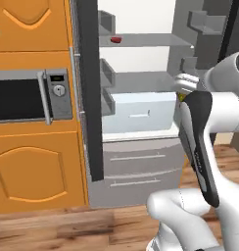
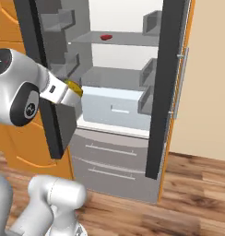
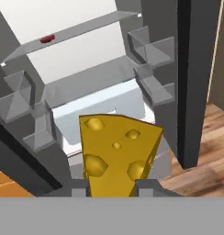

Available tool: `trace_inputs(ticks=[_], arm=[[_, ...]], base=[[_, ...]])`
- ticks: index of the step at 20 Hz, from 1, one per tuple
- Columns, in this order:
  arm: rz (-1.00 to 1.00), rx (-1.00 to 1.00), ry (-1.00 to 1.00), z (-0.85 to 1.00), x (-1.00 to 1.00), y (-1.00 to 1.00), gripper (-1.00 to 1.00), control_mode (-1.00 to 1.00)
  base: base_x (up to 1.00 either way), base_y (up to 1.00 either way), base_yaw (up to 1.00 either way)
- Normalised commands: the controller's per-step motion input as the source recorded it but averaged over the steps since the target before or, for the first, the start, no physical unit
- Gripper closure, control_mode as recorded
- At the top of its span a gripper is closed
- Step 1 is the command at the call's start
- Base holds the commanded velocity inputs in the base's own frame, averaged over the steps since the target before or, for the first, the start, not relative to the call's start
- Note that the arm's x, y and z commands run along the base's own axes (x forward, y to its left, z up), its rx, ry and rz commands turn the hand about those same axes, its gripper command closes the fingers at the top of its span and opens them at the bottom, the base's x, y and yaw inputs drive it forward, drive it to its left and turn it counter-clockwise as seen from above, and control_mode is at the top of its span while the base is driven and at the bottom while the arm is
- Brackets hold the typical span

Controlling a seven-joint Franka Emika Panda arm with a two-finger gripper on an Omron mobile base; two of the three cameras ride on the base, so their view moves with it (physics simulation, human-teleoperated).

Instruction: Take the cheese, steak, and broccoli from the fridge and place them on the plate on the dining counter to create an appetizer plate.

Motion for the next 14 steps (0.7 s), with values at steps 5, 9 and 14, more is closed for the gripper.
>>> trace_inputs(ticks=[5, 9, 14], arm=[[0.0, 0.0, 0.0, 0.0, 0.0, 0.0, 1.0, 1.0], [0.0, 0.0, 0.0, 0.0, 0.0, 0.0, 1.0, 1.0], [0.0, 0.0, 0.0, 0.0, 0.0, 0.0, 1.0, 1.0]], base=[[-0.34, 0.0, 0.89], [-0.38, 0.0, 1.0], [-0.5, 0.0, 1.0]])
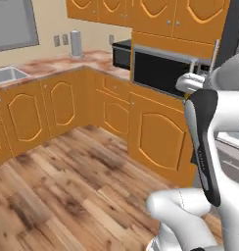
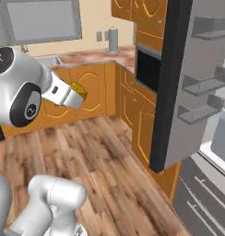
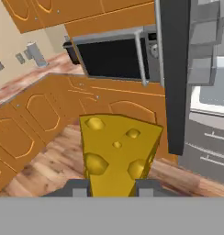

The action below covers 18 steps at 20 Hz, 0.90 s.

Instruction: Take the cheese, steak, and broccoli from the fridge and place them on the plate on the dining counter to create an appetizer plate.

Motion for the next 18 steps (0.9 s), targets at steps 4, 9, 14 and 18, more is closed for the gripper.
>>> trace_inputs(ticks=[4, 9, 14, 18], arm=[[0.0, 0.0, 0.0, 0.0, 0.0, 0.0, 1.0, 1.0], [0.0, 0.0, 0.0, 0.0, 0.0, 0.0, 1.0, 1.0], [0.0, 0.0, 0.0, 0.0, 0.0, 0.0, 1.0, 1.0], [0.0, 0.0, 0.0, 0.0, 0.0, 0.0, 1.0, 1.0]], base=[[-0.44, 0.0, 1.0], [-0.33, 0.0, 1.0], [-0.37, 0.0, 1.0], [-0.43, 0.0, 1.0]])
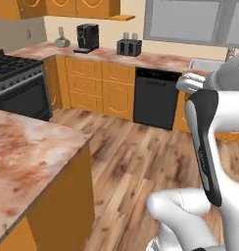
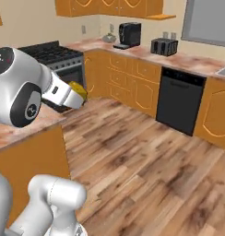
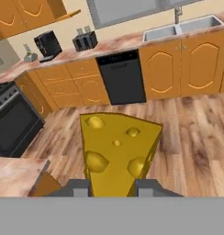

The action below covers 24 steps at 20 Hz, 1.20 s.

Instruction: Take the cheese, steak, and broccoli from the fridge and place them on the plate on the dining counter to create an appetizer plate.

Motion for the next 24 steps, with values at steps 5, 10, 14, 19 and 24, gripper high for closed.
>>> trace_inputs(ticks=[5, 10, 14, 19, 24], arm=[[0.0, 0.0, 0.0, 0.0, 0.0, 0.0, 1.0, 1.0], [0.0, 0.0, 0.0, 0.0, 0.0, 0.0, 1.0, 1.0], [0.0, 0.0, 0.0, 0.0, 0.0, 0.0, 1.0, 1.0], [0.0, 0.0, 0.0, 0.0, 0.0, 0.0, 1.0, 1.0], [0.0, 0.0, 0.0, 0.0, 0.0, 0.0, 1.0, 1.0]], base=[[-0.2, 0.0, 1.0], [-0.01, 0.0, 1.0], [0.02, 0.0, 0.97], [0.51, -0.03, 0.77], [0.87, -0.13, 0.38]])
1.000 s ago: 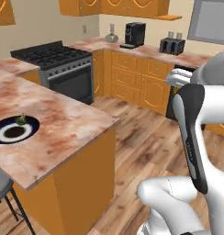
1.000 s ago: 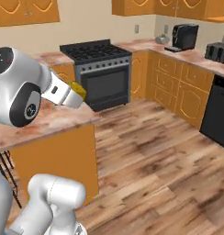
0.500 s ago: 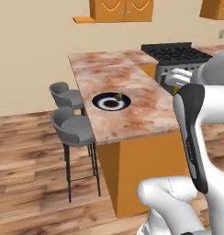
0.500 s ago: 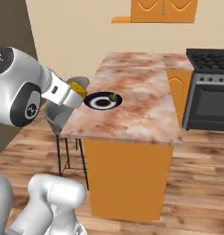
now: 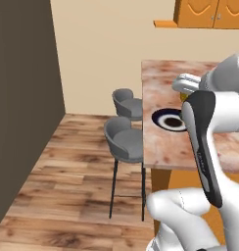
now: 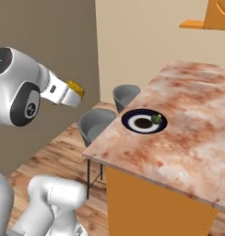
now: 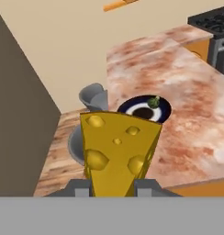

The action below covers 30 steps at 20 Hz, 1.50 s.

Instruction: Take the cheese, steak, and broccoli from the fridge and place them on the plate on the dining counter to create an appetizer plate.

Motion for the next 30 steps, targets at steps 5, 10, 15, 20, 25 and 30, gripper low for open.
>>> trace_inputs(ticks=[5, 10, 15, 20, 25, 30], arm=[[0.2, 0.0, 0.13, -0.16, 0.52, -0.18, 1.0, -1.0], [0.04, 0.0, 0.08, -0.2, 0.61, -0.45, 1.0, -1.0], [0.01, 0.0, 0.09, -0.61, 1.0, -0.57, 1.0, -1.0], [0.0, -0.06, 0.01, -0.97, 0.98, -0.39, 1.0, -1.0], [0.0, -0.08, 0.0, -0.96, 0.95, -0.16, 1.0, -1.0], [0.0, -0.08, 0.0, -0.75, 0.99, -0.14, 1.0, -1.0]], base=[[0.0, 0.0, 0.0], [0.0, 0.0, 0.0], [0.0, 0.0, 0.0], [0.0, 0.0, 0.0], [0.0, 0.0, 0.0], [0.0, 0.0, 0.0]])
